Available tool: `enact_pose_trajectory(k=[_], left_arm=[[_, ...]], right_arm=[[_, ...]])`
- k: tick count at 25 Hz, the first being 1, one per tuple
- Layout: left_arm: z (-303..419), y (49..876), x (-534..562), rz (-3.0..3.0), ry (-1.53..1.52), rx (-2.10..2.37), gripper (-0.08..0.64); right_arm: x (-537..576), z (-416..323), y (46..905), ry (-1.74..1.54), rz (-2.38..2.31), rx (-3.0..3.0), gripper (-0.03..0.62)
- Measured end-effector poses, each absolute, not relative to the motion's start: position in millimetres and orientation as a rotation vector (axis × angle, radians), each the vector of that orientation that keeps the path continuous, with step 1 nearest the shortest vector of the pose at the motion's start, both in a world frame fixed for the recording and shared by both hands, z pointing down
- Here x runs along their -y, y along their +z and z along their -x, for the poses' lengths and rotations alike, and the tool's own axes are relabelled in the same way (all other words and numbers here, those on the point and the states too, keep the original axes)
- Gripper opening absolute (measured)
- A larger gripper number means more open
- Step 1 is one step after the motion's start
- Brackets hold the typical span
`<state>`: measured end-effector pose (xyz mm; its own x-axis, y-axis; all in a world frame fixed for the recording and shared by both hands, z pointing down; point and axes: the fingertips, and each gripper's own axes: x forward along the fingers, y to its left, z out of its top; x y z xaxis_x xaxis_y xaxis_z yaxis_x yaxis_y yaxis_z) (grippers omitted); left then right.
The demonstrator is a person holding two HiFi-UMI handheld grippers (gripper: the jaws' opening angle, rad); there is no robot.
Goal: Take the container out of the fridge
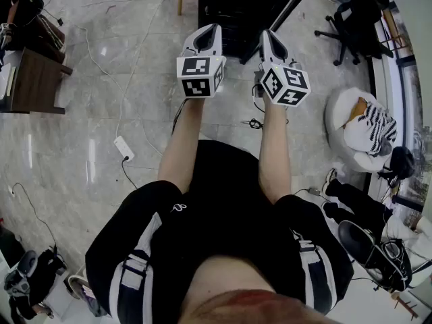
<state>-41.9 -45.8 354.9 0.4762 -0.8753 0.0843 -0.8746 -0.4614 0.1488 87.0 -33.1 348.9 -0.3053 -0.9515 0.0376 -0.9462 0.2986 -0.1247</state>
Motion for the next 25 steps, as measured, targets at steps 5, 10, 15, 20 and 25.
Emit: enact_pose_trajectory(k=[5, 10, 15, 20, 25], left_arm=[[52, 360, 56, -2.537, -0.006, 1.506, 0.009], [64, 369, 66, -2.526, -0.016, 1.466, 0.009], [65, 380, 75, -2.515, -0.024, 1.409, 0.009], [56, 388, 79, -2.511, -0.026, 1.364, 0.009], [48, 390, 104, -2.498, -0.051, 1.350, 0.009]], right_arm=[[43, -78, 351, -0.194, 1.861, -2.492, 0.011], [46, -70, 350, -0.189, 1.889, -2.435, 0.012], [44, -74, 365, -0.215, 1.984, -2.409, 0.012], [44, -86, 370, -0.232, 2.034, -2.378, 0.012], [67, -87, 384, -0.255, 2.033, -2.418, 0.012]])
